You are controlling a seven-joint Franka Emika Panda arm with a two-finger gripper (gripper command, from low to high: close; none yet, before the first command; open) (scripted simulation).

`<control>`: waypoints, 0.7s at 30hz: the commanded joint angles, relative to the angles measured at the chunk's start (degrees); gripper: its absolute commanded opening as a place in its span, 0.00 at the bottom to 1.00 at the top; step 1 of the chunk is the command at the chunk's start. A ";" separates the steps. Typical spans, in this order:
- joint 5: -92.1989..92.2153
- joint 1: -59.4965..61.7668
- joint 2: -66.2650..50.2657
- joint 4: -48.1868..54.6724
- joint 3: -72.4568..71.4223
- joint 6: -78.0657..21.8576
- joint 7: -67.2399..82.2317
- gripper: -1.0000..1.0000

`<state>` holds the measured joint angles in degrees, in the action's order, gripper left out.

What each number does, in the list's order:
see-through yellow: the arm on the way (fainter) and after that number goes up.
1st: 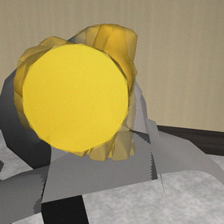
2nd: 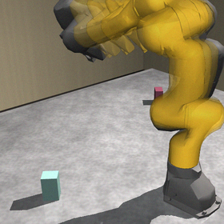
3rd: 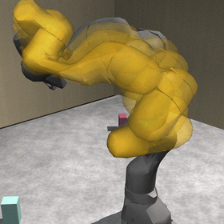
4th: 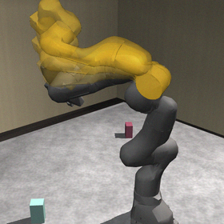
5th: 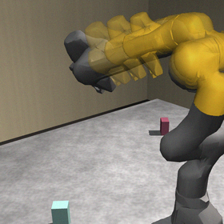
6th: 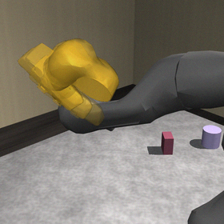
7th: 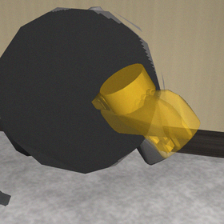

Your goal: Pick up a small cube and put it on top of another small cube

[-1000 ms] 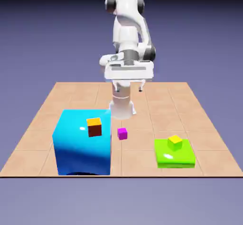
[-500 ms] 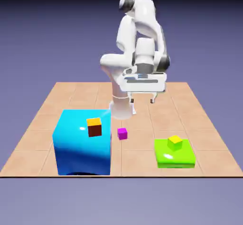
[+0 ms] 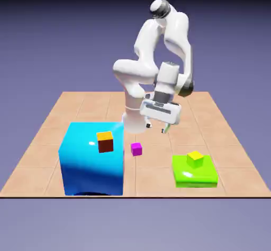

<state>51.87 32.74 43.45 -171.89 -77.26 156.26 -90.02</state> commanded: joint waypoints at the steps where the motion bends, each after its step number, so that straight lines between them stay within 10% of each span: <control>1: 1.40 0.90 0.29 -0.29 -2.08 -0.48 -1.28 0.50; 21: 35.42 23.45 10.43 1.74 -41.01 -6.31 -4.59 0.50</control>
<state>87.29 56.19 53.88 -170.16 -118.27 149.95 -94.61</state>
